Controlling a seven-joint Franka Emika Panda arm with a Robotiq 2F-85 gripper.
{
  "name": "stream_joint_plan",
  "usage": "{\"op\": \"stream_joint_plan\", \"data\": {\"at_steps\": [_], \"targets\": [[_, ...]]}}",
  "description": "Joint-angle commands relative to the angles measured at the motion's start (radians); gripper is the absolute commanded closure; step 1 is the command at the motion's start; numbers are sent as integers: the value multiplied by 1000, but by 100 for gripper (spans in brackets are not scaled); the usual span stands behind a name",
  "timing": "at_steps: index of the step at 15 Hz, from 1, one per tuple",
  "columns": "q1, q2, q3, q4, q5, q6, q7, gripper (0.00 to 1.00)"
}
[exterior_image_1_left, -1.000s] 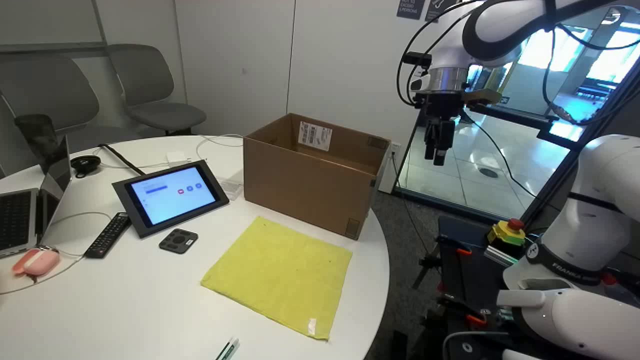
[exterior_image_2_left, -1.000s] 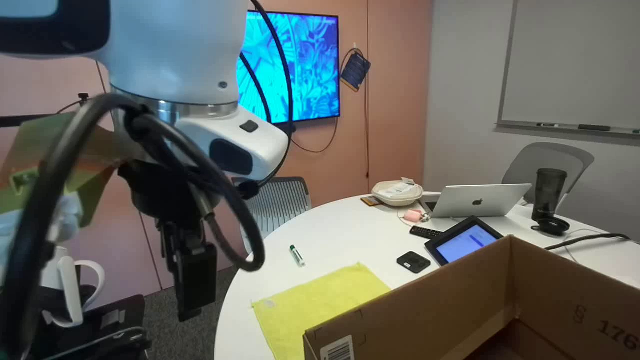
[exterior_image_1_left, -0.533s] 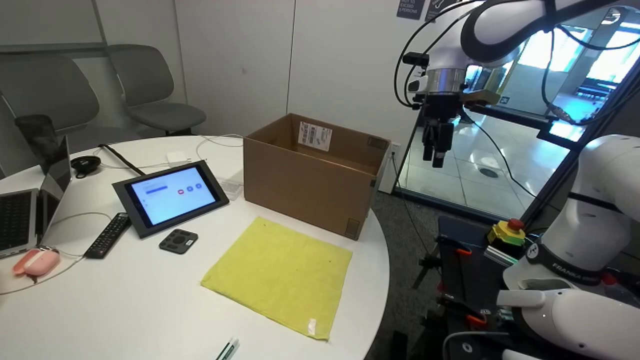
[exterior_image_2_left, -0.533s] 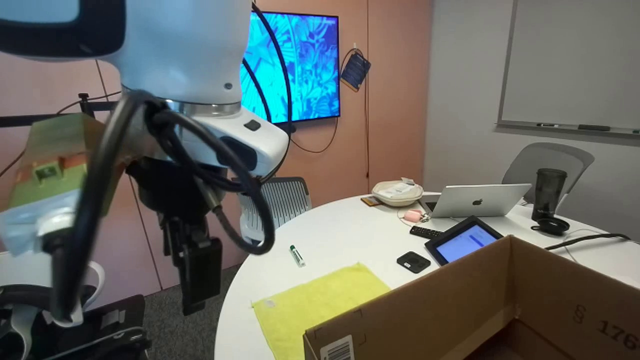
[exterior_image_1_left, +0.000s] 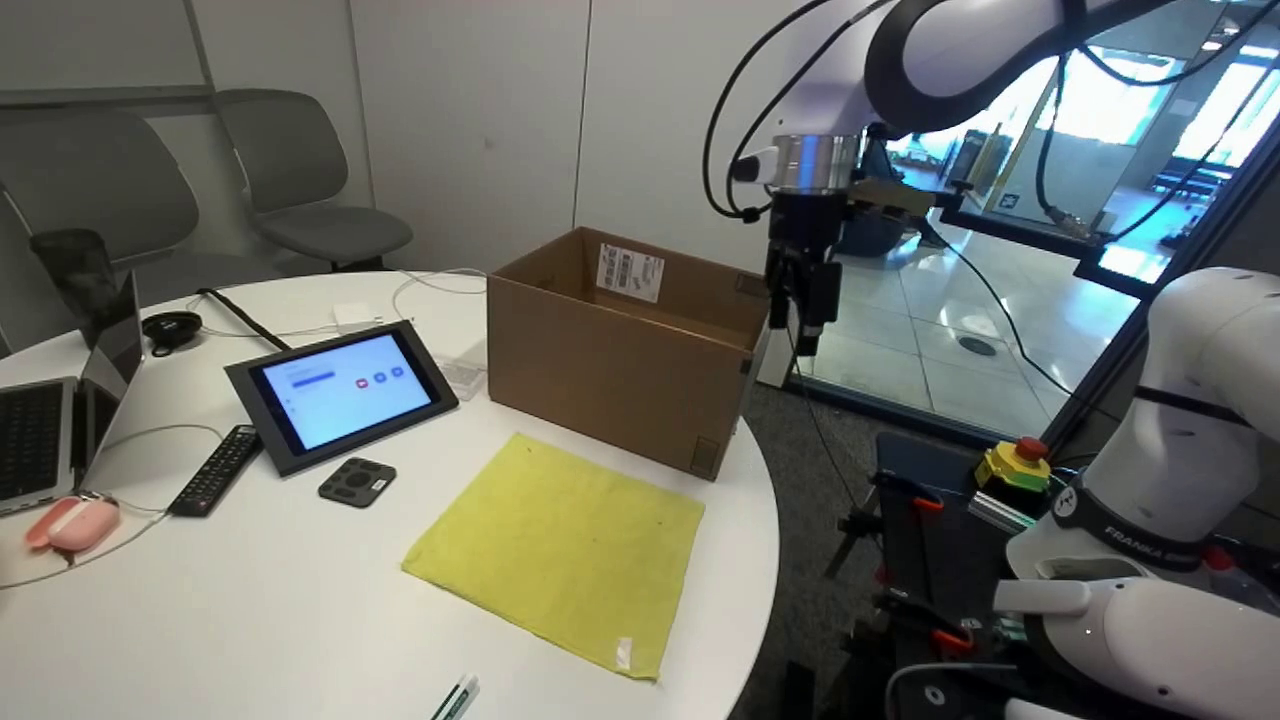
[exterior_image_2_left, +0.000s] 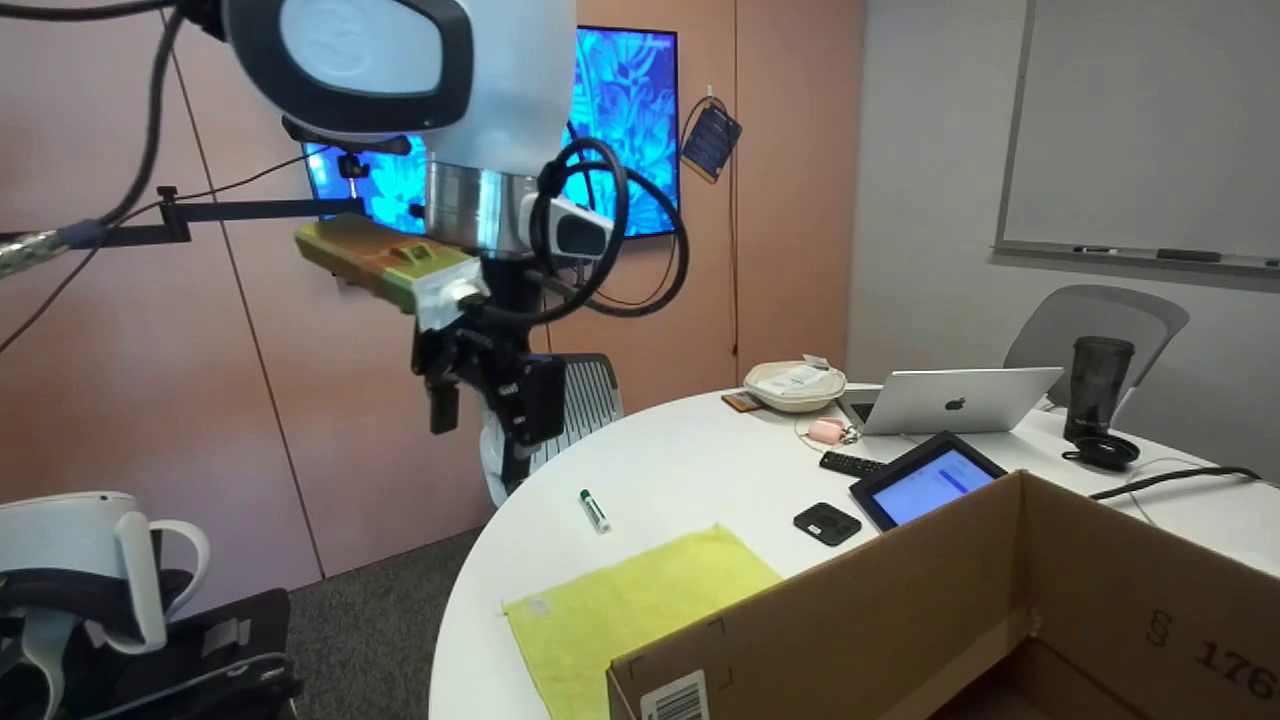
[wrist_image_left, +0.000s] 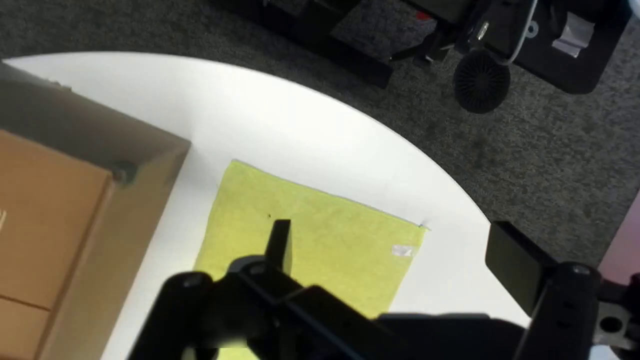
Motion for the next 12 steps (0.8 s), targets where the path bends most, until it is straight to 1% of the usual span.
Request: {"op": "stream_joint_plan", "data": {"at_steps": [1, 3, 7, 12], "targets": [[41, 208, 82, 187, 35, 37, -4, 0], [52, 315, 129, 286, 30, 53, -21, 0], [59, 546, 213, 508, -32, 62, -49, 0], [95, 809, 280, 781, -157, 47, -73, 0]]}}
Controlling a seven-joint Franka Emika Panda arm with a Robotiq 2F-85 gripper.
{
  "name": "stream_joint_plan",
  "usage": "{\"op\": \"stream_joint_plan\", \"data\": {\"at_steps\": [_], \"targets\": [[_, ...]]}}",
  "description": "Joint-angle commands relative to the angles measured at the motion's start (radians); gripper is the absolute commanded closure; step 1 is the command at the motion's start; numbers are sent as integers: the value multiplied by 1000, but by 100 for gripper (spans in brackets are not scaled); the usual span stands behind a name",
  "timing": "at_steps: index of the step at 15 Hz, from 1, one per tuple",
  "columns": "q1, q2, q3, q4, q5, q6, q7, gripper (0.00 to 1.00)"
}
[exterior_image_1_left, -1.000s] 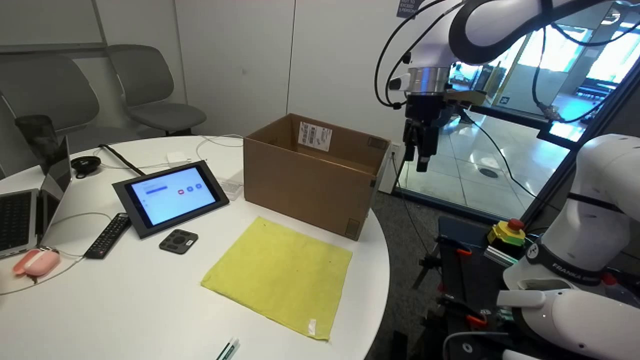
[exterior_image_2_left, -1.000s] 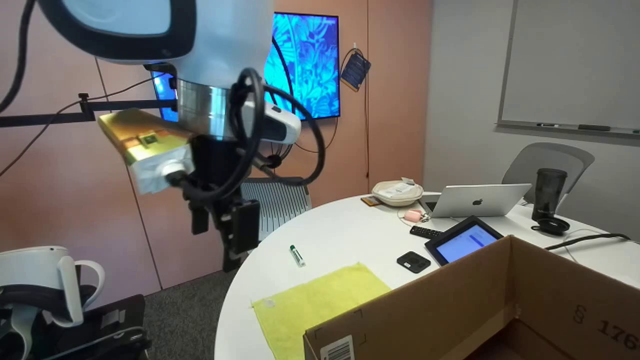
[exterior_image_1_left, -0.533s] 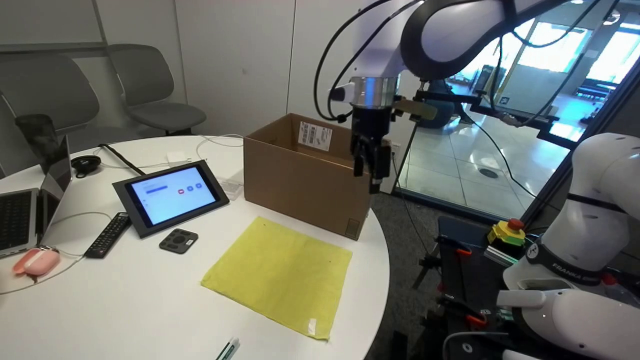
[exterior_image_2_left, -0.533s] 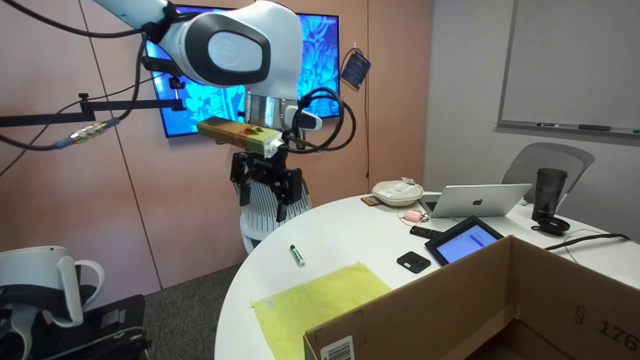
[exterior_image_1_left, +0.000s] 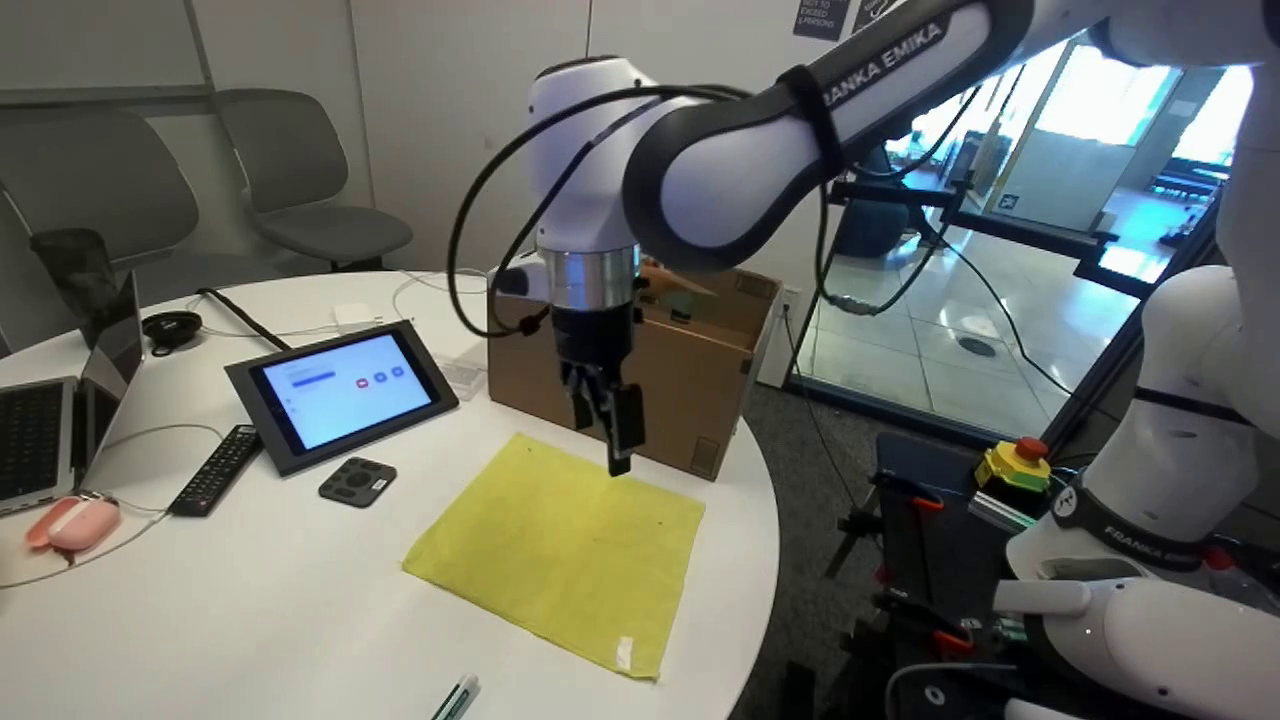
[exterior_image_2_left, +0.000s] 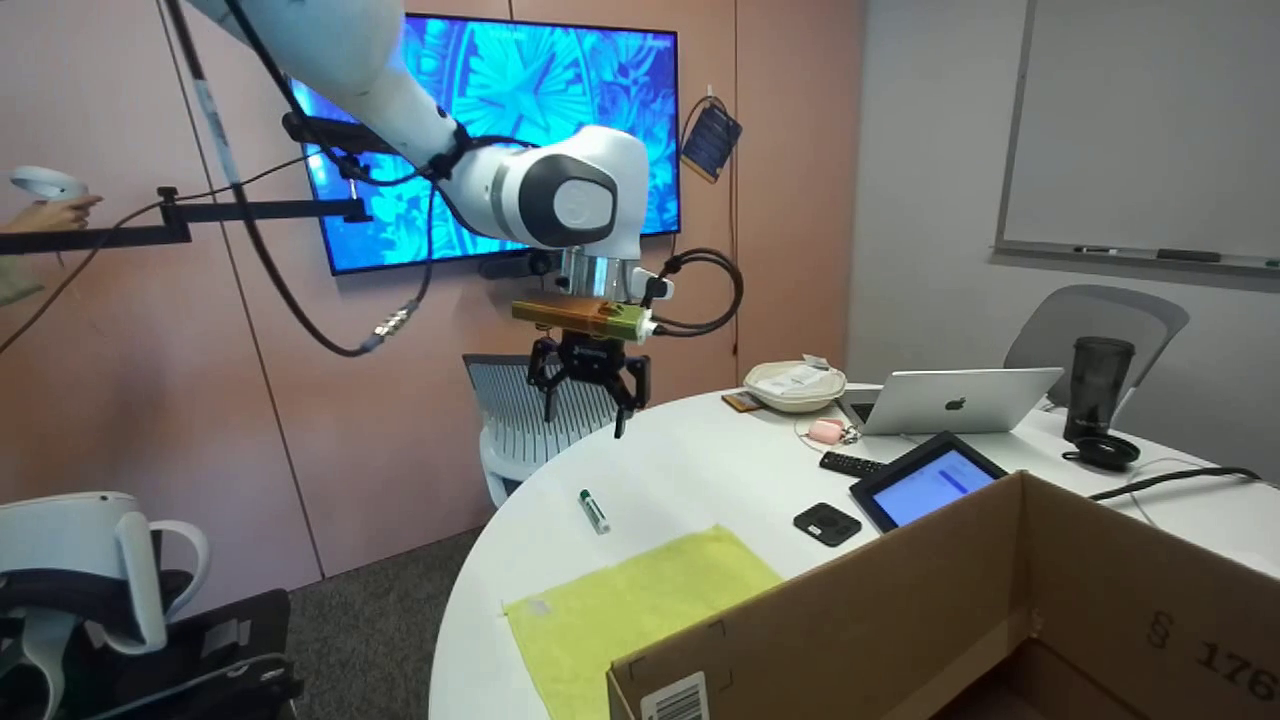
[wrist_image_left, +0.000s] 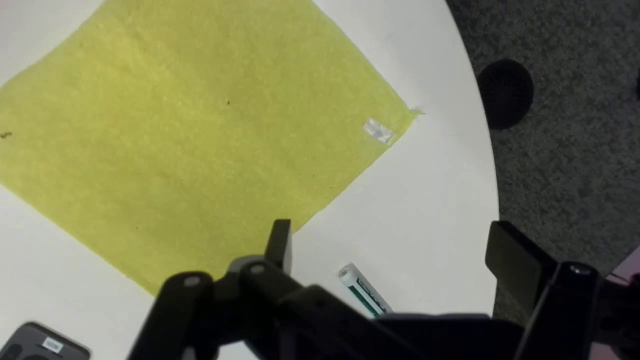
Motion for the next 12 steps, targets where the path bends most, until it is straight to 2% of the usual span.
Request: {"op": "stream_joint_plan", "data": {"at_steps": [1, 6, 12], "targets": [[37, 208, 39, 250, -89, -33, -34, 0], [119, 429, 67, 499, -179, -17, -72, 0], [206, 657, 78, 768, -196, -54, -156, 0]]}}
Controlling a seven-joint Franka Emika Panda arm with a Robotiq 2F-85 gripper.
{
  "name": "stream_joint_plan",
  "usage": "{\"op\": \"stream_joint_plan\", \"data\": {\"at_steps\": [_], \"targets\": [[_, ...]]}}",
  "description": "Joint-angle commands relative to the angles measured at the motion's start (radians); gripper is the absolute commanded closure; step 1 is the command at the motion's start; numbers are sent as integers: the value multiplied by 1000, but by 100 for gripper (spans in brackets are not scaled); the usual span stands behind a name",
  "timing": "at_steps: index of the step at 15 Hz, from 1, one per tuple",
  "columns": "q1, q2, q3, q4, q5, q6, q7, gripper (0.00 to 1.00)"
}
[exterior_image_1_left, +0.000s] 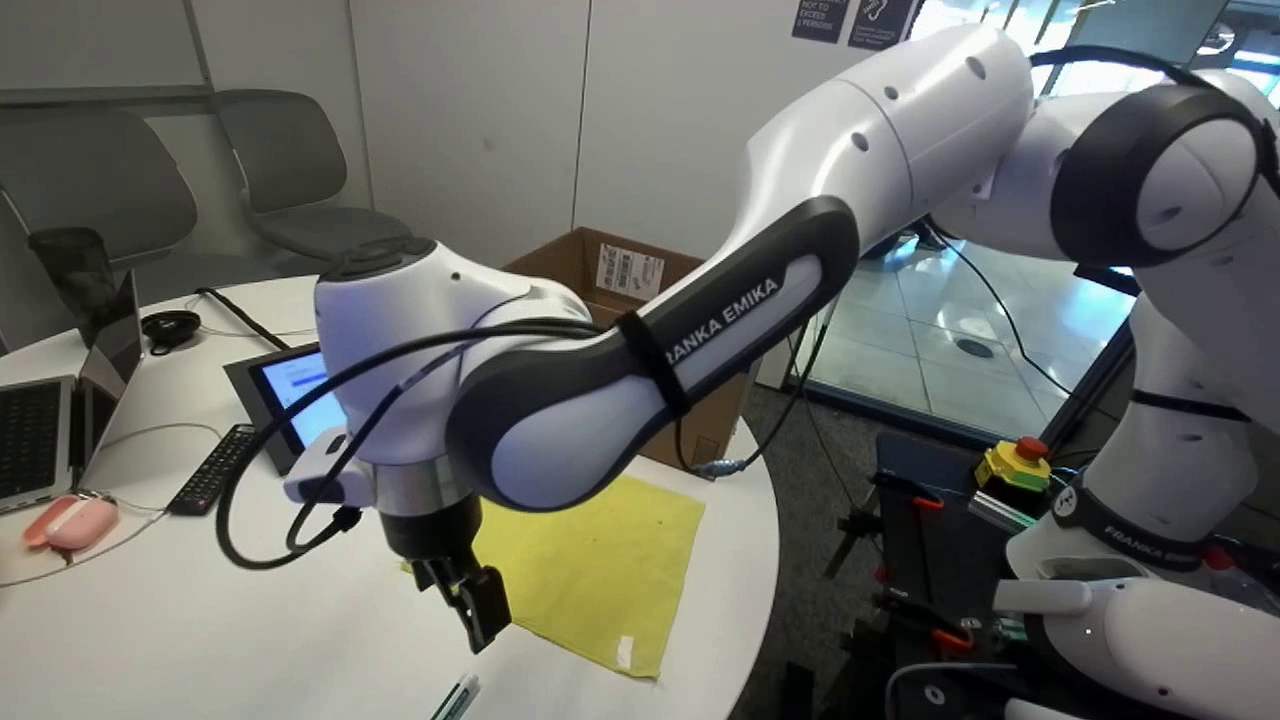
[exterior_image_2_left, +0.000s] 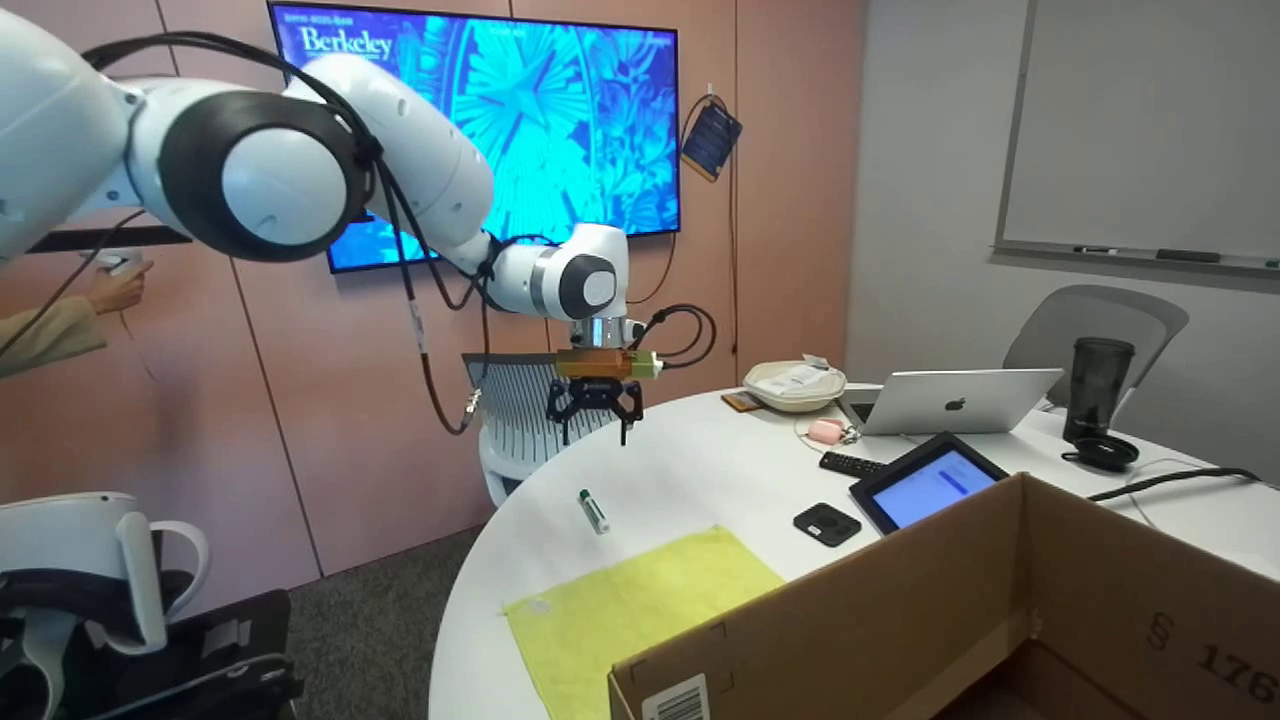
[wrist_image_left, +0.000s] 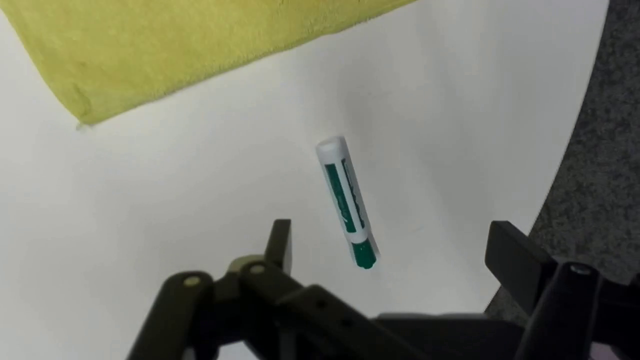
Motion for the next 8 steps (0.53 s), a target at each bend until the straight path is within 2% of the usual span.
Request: {"op": "stream_joint_plan", "data": {"at_steps": [1, 6, 8], "targets": [[43, 172, 8, 239, -5, -59, -76, 0], [83, 334, -1, 415, -7, -56, -133, 0], [88, 374, -1, 452, -4, -52, -148, 0]]}}
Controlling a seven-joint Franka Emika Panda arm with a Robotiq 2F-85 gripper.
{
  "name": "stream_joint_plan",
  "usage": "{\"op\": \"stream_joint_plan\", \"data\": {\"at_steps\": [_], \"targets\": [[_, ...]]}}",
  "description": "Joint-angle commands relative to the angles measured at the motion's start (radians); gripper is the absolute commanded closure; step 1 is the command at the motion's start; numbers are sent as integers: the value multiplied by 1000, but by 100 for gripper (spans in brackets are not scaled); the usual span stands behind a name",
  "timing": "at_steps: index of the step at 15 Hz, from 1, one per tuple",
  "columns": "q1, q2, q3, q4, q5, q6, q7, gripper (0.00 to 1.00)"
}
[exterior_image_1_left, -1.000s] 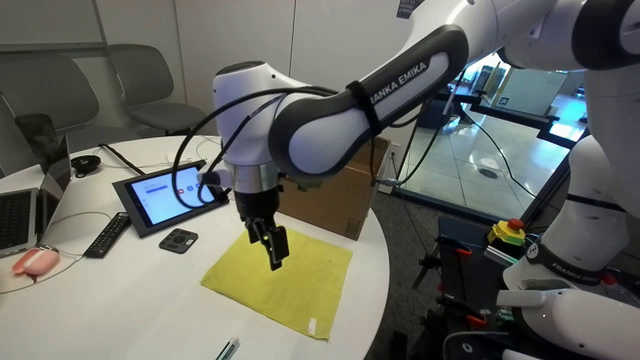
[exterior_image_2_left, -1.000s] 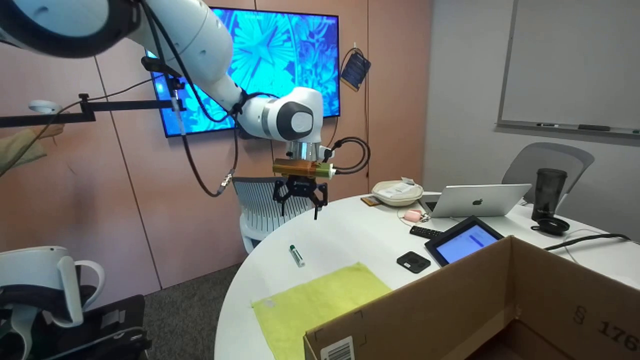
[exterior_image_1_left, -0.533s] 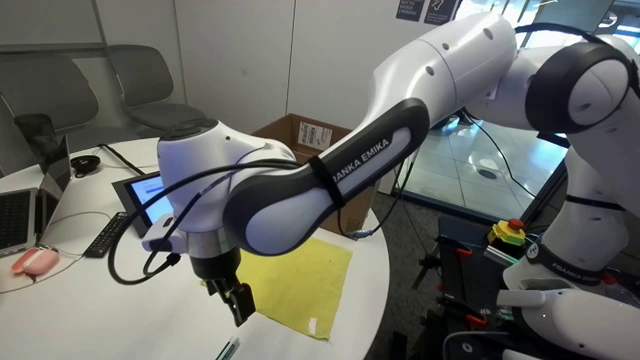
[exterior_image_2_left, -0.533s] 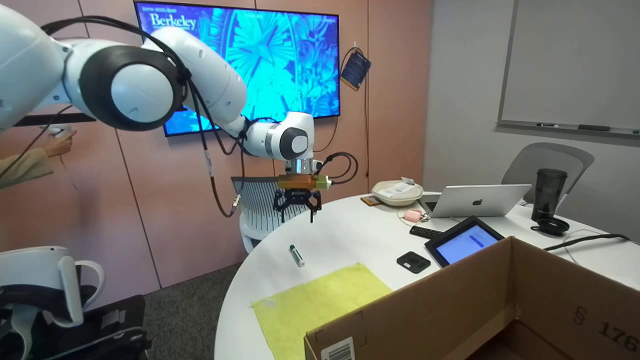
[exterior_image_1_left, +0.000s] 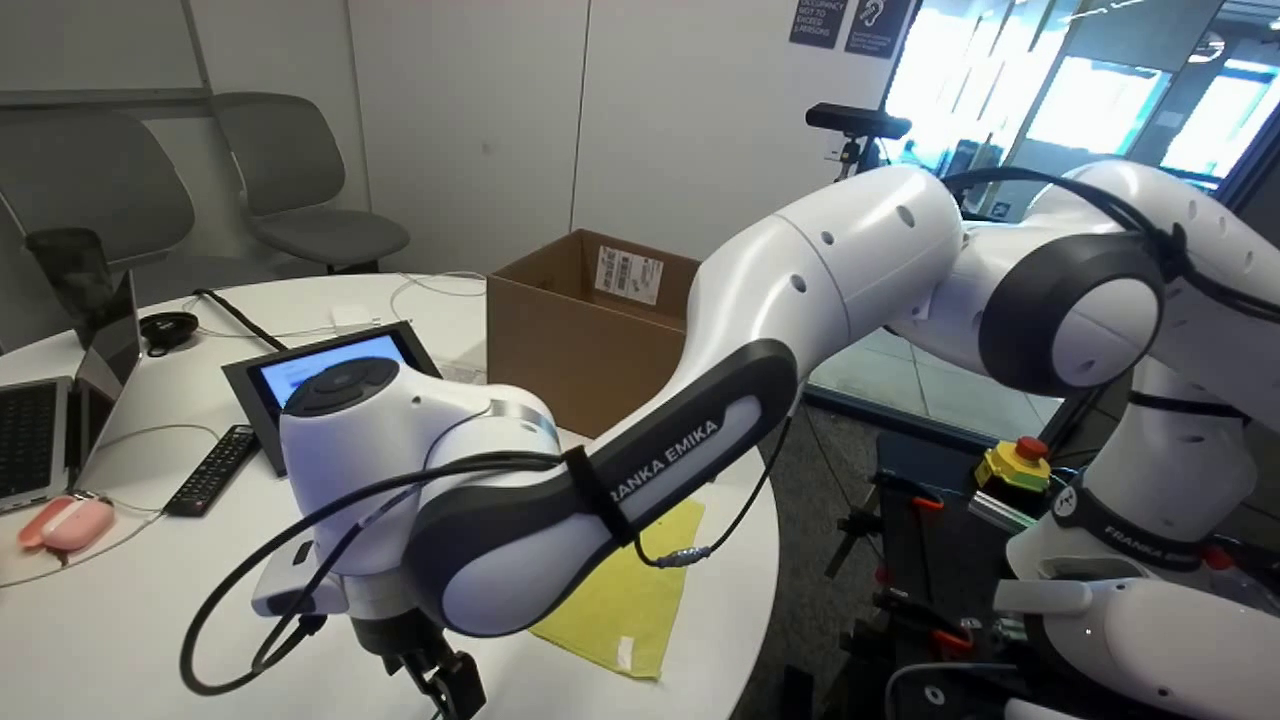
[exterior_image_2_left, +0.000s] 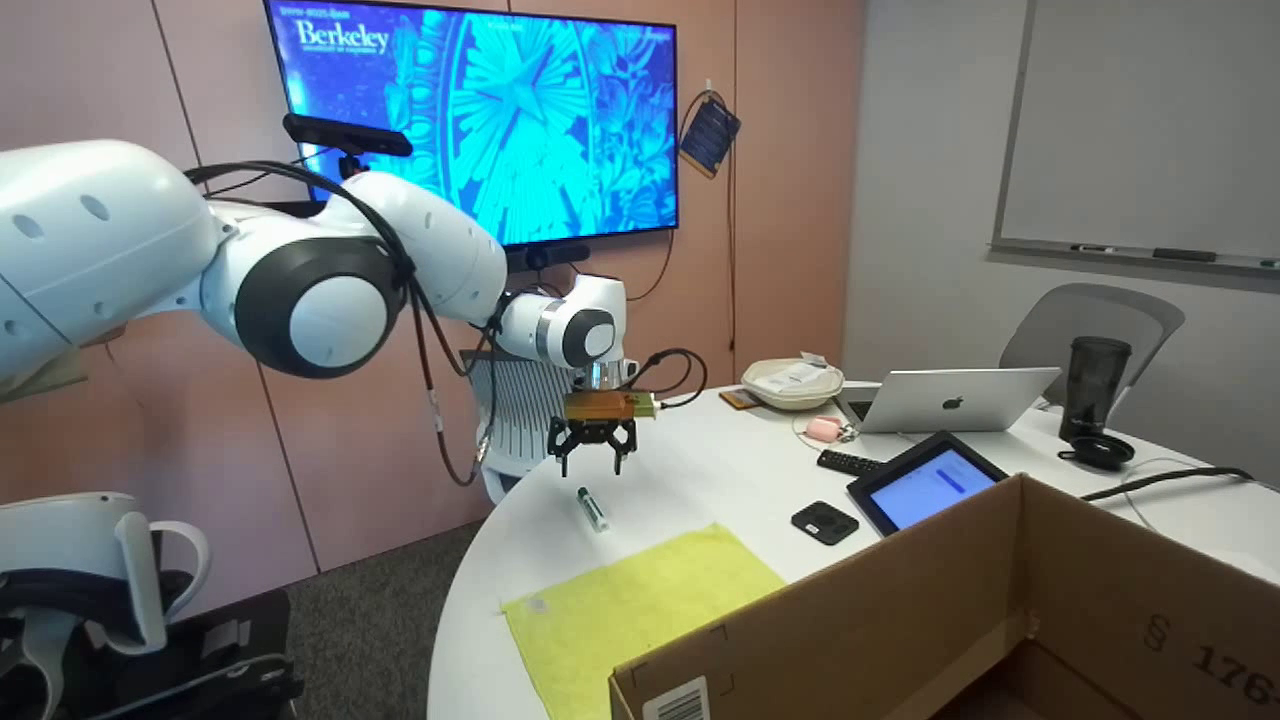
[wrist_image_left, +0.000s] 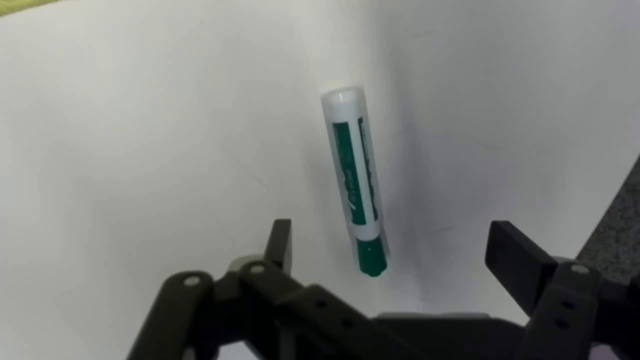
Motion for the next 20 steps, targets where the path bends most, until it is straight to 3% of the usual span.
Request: {"op": "stream_joint_plan", "data": {"at_steps": [1, 14, 15, 16, 18, 20], "targets": [[19, 116, 1, 162, -3, -25, -46, 0], [67, 287, -57, 317, -3, 43, -20, 0], [70, 297, -63, 327, -4, 45, -19, 5], [74, 304, -69, 337, -4, 46, -15, 25], [69, 249, -82, 255, 6, 73, -12, 30], [75, 278, -84, 314, 0, 42, -13, 47]]}}
